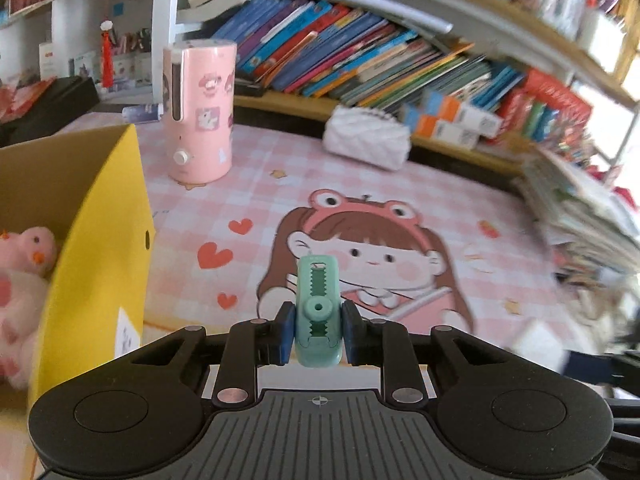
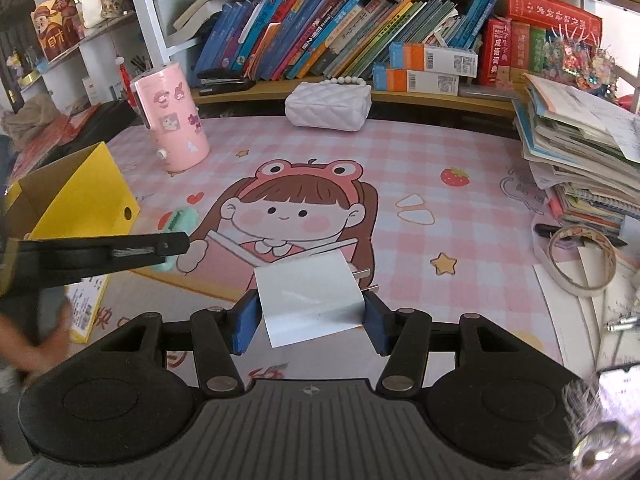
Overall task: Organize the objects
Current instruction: 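Grasp the mint-green stapler with the left tool while the right tool holds the charger, then carry the stapler and charger over the yellow box and lower them in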
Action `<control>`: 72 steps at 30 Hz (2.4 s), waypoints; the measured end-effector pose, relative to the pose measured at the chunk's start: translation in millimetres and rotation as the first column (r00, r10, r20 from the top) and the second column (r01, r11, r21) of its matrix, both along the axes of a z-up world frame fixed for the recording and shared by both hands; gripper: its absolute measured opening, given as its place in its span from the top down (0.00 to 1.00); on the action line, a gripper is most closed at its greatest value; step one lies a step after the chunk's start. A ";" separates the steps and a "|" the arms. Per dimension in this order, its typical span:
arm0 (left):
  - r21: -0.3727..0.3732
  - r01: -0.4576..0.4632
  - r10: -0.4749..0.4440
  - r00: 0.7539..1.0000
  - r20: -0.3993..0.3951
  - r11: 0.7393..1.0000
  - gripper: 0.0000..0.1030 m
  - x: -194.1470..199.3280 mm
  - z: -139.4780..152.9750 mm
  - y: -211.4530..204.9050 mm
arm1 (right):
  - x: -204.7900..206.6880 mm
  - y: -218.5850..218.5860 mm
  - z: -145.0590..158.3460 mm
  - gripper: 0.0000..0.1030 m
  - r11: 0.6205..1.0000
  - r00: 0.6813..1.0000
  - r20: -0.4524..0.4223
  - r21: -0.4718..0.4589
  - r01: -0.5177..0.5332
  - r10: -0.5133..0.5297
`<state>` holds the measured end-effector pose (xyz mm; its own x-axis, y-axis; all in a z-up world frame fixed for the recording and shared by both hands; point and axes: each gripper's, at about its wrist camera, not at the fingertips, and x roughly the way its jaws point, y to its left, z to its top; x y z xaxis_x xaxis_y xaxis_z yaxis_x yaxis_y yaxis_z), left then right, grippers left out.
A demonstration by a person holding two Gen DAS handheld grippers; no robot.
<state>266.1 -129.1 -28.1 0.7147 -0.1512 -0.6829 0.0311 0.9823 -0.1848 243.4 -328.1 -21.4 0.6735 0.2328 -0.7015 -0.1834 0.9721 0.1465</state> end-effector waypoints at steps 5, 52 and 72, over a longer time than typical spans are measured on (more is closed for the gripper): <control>-0.039 0.020 -0.020 1.000 0.021 0.999 0.78 -36.6 15.1 14.6 | -19.4 16.4 1.7 0.50 1.000 1.000 -0.002 -0.014 0.011 -0.011; -0.068 -0.160 0.161 0.987 0.008 0.985 0.78 -250.3 24.9 208.1 | -193.4 232.6 5.2 0.50 0.983 0.983 -0.019 -0.013 -0.182 0.182; -0.002 -0.203 0.201 0.967 0.158 0.979 0.78 -195.5 60.1 221.8 | -135.8 248.1 54.2 0.50 0.980 0.966 0.166 -0.002 -0.199 0.197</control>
<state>70.6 92.7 32.0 0.8276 0.0164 -0.5611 -0.1409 0.9736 -0.1794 107.6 -80.1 32.8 0.7190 0.3824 -0.5803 -0.3946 0.9120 0.1120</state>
